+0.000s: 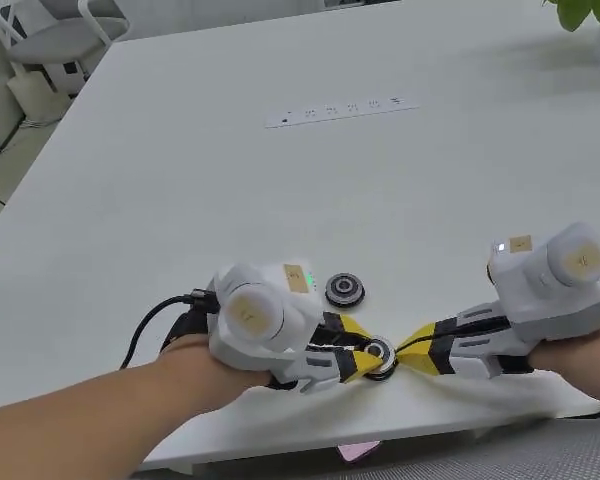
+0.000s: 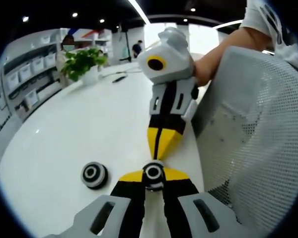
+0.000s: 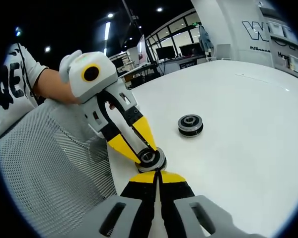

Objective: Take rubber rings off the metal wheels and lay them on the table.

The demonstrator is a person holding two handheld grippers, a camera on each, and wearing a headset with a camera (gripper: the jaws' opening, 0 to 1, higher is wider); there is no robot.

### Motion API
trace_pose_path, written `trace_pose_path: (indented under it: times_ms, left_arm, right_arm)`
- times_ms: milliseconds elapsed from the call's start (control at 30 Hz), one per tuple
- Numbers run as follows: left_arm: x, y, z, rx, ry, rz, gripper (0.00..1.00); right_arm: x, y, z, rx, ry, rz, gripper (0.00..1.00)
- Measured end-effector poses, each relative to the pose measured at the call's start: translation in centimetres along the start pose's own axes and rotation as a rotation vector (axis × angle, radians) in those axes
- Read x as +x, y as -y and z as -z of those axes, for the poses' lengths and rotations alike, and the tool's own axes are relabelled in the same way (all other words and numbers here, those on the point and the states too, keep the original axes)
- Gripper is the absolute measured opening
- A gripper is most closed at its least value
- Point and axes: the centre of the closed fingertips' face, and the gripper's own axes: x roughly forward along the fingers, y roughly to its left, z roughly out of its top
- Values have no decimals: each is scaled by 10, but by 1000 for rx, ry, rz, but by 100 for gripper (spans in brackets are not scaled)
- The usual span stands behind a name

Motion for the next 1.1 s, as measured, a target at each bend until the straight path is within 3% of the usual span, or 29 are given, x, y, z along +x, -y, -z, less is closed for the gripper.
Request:
trace_pose_path:
  times_ms: [567, 767, 867, 933, 967, 1100]
  left_arm:
    - [1, -1, 0, 5, -5, -6, 12]
    - [1, -3, 0, -2, -2, -9, 12]
    - [1, -2, 0, -4, -1, -11, 12]
    - [2, -2, 0, -6, -1, -14, 12]
    - [2, -3, 0, -5, -3, -17, 12]
    - [2, -2, -2, -6, -7, -23, 12]
  right_arm:
    - [-3, 2, 1, 30, 4, 14, 0]
    - [-2, 5, 2, 78, 12, 7, 0]
    - [-3, 8, -3, 119, 40, 21, 0]
    - [-5, 4, -14, 195, 107, -10, 0]
    - [-5, 5, -8, 164, 81, 5, 0]
    - [-5, 1, -11, 155, 94, -4, 0]
